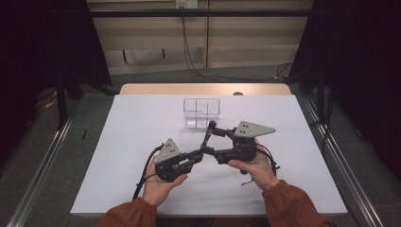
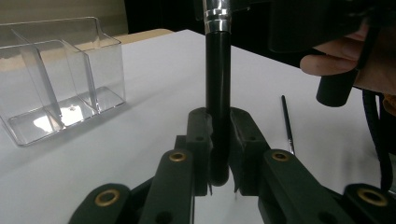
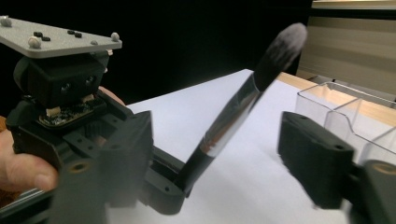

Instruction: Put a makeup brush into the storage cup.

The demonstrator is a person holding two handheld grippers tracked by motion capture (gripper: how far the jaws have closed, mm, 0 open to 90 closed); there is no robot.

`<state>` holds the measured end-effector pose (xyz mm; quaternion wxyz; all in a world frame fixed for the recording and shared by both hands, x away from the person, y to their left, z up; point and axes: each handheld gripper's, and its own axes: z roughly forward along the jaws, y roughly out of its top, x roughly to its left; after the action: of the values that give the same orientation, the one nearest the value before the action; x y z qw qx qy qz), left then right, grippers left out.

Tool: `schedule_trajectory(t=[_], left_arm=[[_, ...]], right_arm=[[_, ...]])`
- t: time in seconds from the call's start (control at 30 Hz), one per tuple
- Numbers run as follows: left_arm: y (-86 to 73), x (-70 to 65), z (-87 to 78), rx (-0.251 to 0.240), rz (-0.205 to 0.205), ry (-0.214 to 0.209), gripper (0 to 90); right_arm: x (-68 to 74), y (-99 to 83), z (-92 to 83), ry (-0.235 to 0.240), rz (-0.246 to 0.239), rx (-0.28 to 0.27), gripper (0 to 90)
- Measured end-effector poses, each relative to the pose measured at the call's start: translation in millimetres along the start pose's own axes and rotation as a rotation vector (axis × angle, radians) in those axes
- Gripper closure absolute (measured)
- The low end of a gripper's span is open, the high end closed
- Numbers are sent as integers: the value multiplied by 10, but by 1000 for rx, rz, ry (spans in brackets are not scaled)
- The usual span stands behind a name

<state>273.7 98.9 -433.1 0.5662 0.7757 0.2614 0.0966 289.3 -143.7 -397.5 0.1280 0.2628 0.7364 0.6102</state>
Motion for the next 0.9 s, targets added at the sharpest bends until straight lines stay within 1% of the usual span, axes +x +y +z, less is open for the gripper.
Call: schedule_trajectory(t=[0.07, 0.1, 0.13, 0.17, 0.2, 0.23, 0.3, 0.37, 0.4, 0.43, 0.47, 0.53, 0.63, 0.67, 0.73, 0.77, 0.83, 0.9], left_arm=[[-5, -8, 5, 3, 0, 1, 795], [-5, -16, 5, -1, 5, -1, 795], [-5, -16, 5, 0, 4, -2, 795], [-5, -16, 5, 0, 4, -2, 795], [-9, -18, 6, 1, 5, 4, 795], [-11, -18, 5, 1, 4, 5, 795], [-14, -18, 4, 6, 8, 6, 795], [-14, -25, 1, 7, 7, 6, 795], [-15, -30, 1, 6, 10, 5, 795], [-17, -33, 3, 5, 11, 3, 795], [-29, -36, 4, 7, 14, 4, 795], [-40, -38, 9, 7, 12, 0, 795], [-52, -48, 18, 15, 17, 0, 795], [-58, -43, 21, 12, 12, -9, 794], [-63, -44, 25, 16, 18, -2, 794], [-73, -43, 30, 18, 21, -6, 793], [-76, -43, 32, 16, 23, -7, 793], [-76, -42, 33, 13, 23, -4, 788]], right_arm=[[-8, 1, 32, 12, 7, 5, 368], [-16, -13, 51, 22, 8, 11, 430], [-22, -19, 52, 23, 6, 16, 461], [-22, -19, 52, 23, 6, 16, 461], [-33, -24, 52, 25, 4, 20, 483], [-44, -28, 50, 31, 21, 22, 514], [-51, -31, 41, 37, 36, 24, 551], [-45, -31, 39, 40, 45, 16, 584], [-35, -28, 39, 40, 40, 20, 604], [-30, -28, 42, 46, 40, 15, 631], [-29, -31, 43, 47, 44, 20, 679], [-37, -34, 32, 46, 49, 19, 731], [-37, -34, 30, 56, 67, 33, 747], [-35, -35, 31, 62, 73, 33, 754], [-33, -36, 35, 69, 75, 32, 759], [-28, -38, 42, 80, 74, 35, 770], [-27, -39, 44, 87, 76, 35, 774], [-16, -40, 40, 86, 78, 33, 782]])
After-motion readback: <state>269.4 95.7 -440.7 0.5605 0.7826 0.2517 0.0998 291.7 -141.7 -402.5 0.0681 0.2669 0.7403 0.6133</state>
